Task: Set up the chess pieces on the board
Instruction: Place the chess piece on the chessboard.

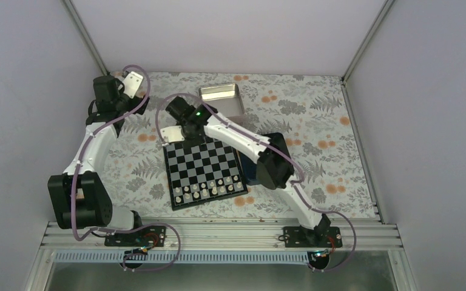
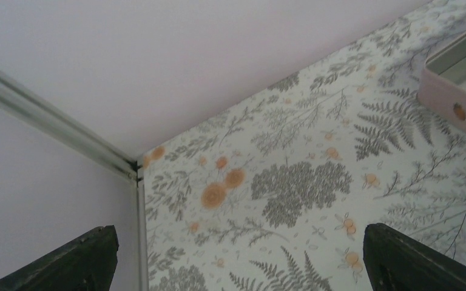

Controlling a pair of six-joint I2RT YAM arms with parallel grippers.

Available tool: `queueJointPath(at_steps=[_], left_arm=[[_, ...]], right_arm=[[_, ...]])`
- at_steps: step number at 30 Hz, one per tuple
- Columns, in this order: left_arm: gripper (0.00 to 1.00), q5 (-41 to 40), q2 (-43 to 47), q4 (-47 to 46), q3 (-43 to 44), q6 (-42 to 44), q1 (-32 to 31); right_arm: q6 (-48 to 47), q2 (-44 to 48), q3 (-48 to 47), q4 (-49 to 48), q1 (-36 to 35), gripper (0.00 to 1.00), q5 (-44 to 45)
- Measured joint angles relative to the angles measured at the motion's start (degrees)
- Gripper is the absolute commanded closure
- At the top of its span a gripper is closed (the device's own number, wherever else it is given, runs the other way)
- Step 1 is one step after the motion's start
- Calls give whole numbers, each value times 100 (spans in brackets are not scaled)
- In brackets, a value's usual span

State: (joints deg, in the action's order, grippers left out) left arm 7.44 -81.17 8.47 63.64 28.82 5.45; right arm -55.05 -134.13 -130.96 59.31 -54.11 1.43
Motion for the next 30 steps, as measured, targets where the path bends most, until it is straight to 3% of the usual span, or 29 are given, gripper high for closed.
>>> queueJointPath(at_steps=[8, 30], left_arm=[[0, 76, 98, -11, -313, 57, 391], [0, 378, 98, -22, -396, 72, 509]], right_arm=[[-68, -732, -160, -417, -46, 88, 125], [-234, -885, -284, -828, -20, 85, 144]])
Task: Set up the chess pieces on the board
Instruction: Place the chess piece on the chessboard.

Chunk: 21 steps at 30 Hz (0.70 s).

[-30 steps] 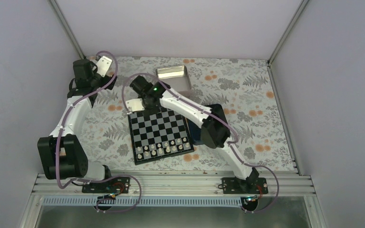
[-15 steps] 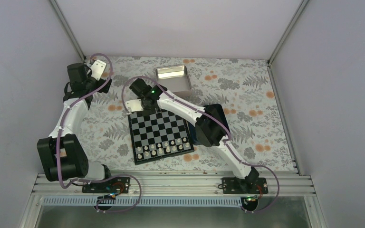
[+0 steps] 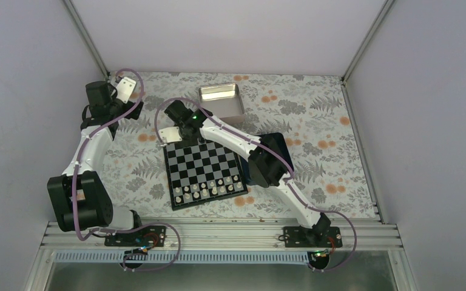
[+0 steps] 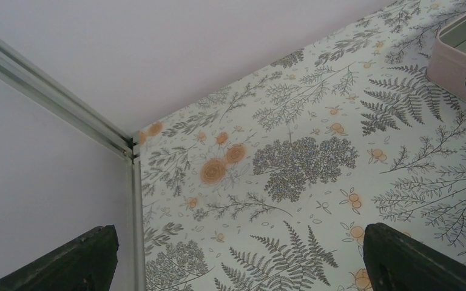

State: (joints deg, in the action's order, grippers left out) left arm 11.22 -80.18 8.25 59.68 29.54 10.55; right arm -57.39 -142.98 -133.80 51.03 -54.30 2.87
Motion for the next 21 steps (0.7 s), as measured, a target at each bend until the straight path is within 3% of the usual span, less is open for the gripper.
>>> queueJointPath(at_steps=[17, 21], left_arm=[[0, 339, -122, 188, 415, -44, 0], [0, 345, -136, 186, 415, -46, 0]], right_arm=[[42, 42, 264, -72, 197, 87, -52], [39, 42, 264, -94, 236, 94, -68]])
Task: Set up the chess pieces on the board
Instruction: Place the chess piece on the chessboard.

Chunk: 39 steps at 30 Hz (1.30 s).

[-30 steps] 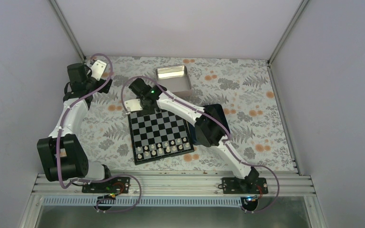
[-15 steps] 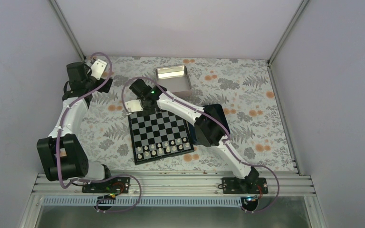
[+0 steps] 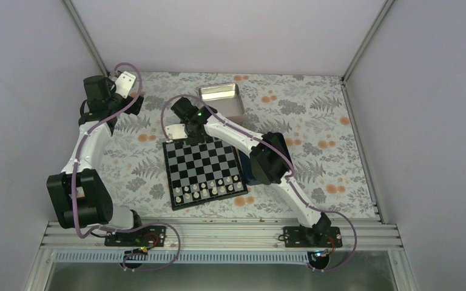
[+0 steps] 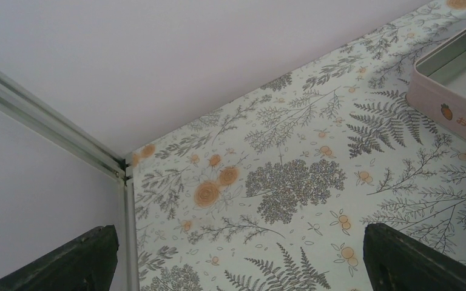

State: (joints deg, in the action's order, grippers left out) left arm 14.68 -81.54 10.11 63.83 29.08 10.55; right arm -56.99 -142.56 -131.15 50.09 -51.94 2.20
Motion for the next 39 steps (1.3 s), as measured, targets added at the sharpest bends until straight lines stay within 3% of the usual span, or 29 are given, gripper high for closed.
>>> queueJointPath(at_steps=[39], left_arm=[[0, -66, -37, -28, -170, -13, 35]], right_arm=[[7, -334, -39, -166, -85, 96, -356]])
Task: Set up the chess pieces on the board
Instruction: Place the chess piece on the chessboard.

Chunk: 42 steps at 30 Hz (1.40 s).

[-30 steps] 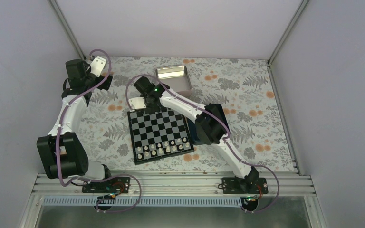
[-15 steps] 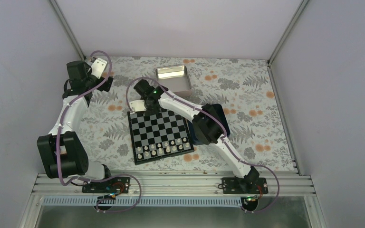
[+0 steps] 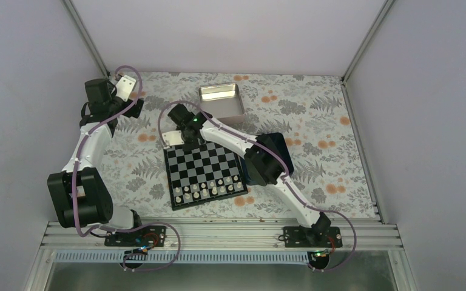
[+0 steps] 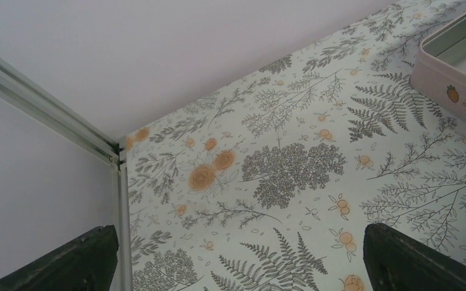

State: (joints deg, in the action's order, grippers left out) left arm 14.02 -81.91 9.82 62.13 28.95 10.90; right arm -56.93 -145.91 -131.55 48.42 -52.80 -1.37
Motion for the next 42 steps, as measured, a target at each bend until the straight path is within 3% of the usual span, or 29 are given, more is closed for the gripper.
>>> queueJointPath(at_steps=[20, 29, 42], left_arm=[[0, 0, 0, -9, -48, 15, 55], [0, 20, 0, 9, -46, -7, 57], [0, 20, 0, 24, -46, -2, 57]], right_arm=[[0, 15, 37, -72, -33, 95, 238], [74, 603, 494, -74, -81, 94, 275], [144, 817, 223, 581, -542, 95, -188]])
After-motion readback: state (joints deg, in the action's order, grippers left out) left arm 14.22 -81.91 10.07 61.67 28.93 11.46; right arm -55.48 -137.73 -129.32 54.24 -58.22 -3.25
